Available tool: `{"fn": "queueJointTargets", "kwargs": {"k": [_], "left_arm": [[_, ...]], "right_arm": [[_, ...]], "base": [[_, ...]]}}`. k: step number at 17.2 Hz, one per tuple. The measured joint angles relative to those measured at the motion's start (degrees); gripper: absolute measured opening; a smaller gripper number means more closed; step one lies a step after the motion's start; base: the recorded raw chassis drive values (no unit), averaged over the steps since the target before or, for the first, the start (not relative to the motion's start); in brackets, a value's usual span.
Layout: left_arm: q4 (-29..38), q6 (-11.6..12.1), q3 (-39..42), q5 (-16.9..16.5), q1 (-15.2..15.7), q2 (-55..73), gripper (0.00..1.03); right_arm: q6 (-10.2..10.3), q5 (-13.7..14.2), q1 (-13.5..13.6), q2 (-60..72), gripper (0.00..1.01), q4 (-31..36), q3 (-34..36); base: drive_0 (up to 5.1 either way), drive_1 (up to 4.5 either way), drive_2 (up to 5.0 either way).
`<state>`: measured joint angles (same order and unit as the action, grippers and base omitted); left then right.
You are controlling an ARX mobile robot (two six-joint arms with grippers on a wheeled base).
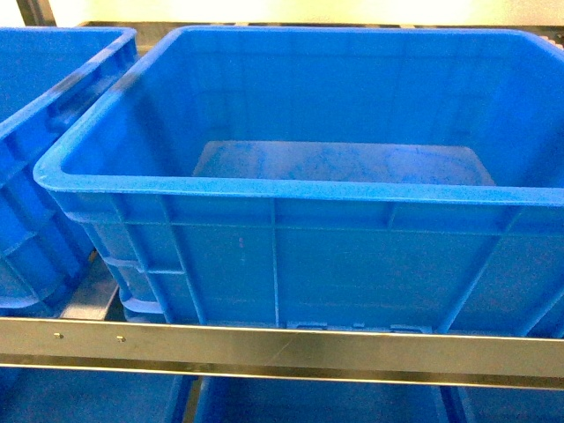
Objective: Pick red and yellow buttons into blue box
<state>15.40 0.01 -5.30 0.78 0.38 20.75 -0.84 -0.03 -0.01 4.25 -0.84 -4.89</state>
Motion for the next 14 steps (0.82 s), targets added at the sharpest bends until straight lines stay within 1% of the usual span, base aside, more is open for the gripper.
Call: {"fn": "queueJointTargets", "kwargs": {"k": [1,5,7,10,12,13,14], "left_arm": [[-0.8,0.0,1.0,-0.8,-0.7,-1.6,0.02],[-3.4,0.0,2.6,-0.8,-0.4,-6.0,0.02],[-4.4,0.0,3.3,-0.8,-0.4,-7.9,0.02],[-5.5,0.0,4.5,-0.8,-0.4,-11.0,0.02],[-16.1,0.0,4.5,-0.8,-0.4,-19.6,0.02],[-15.0,0.0,4.2,-0.7,-0.4,-20.1,0.02],[-16.0,0.0,4.5,-0.8,-0.4,-20.2,0.02]], "right_arm": [[0.0,0.0,0.0,-0.4,0.02,0.0,0.8],[0.0,0.0,0.0,-1.5,0.02,0.4,2.1],[0.0,0.0,0.0,-4.0,0.02,0.3,4.0],[0.0,0.0,0.0,-4.0,0.02,0.6,4.1],[0.0,0.0,0.0,-4.0,0.02,0.6,4.1],[0.0,0.0,0.0,-4.0,0.02,0.6,4.1],[0.0,0.0,0.0,-4.0,0.02,0.7,4.1]], "base": [[0.0,0.00,0.0],[0.0,0.00,0.0],[0.0,0.00,0.0],[0.0,0.00,0.0],[0.0,0.00,0.0],[0.0,0.00,0.0],[0.0,0.00,0.0]]}}
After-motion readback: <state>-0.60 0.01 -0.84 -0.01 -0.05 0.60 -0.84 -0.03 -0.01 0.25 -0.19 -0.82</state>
